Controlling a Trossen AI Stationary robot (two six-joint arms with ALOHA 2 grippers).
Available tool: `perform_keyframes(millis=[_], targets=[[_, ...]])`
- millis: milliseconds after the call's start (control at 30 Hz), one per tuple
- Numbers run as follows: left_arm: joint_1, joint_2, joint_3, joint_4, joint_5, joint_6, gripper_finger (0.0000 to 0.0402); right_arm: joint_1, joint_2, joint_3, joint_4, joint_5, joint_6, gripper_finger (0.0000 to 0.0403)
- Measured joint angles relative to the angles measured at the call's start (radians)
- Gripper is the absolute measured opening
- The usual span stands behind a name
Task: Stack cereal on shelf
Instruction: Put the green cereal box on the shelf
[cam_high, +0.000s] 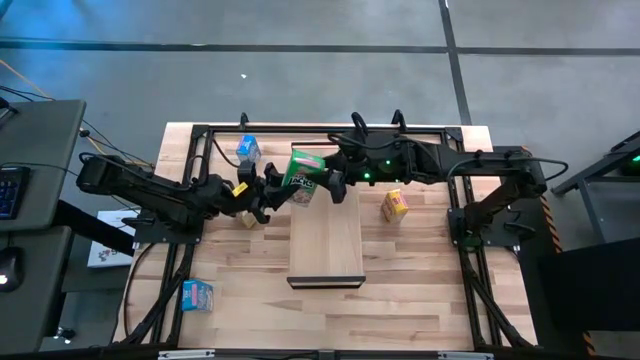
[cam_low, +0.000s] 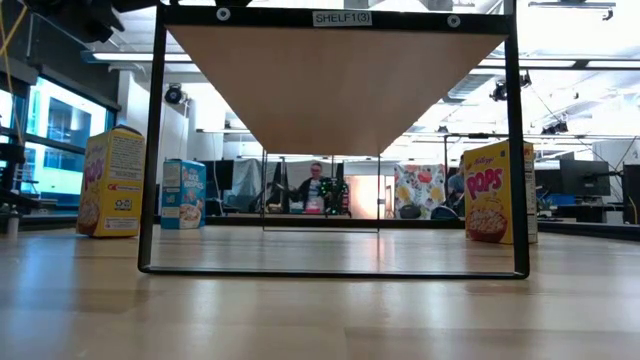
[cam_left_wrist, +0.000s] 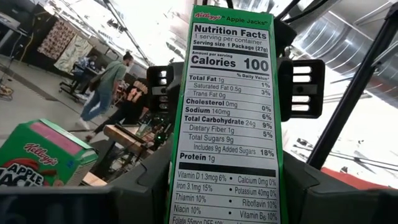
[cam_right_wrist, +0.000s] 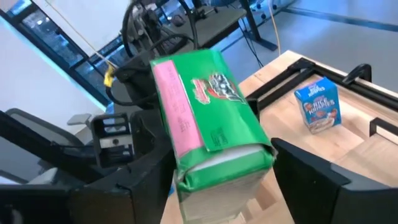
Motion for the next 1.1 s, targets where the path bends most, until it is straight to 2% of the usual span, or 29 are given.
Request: perform_keyframes(millis=[300,400,567,933,1100], targets=[[0.002,0.0,0.0,-0.001,-0.002,0.003,0.0169,0.0,0.0,0.0,-0.001,0.006,-0.004,0.0122],[0.002,0.0,0.0,-0.003,0.0,0.008,0.0174,0.0,0.0,0.0,0.001,0.002,-0.01,0.0094],[0.007,0.0,0.0,-0.032,0.038,0.052,0.018,-0.003,0.0,-0.001,-0.009,-0.024,-0.03,0.0091],[0.076,0.0,0.001,-0.179,0.294,-0.018,0.0211,-0.025,-0.004,-0.002,-0.11,-0.108,-0.026,0.0094],[0.09,0.0,0.065,-0.387,0.392,-0.017,0.0235,-0.026,0.002,-0.002,-0.141,-0.147,-0.026,0.0094]])
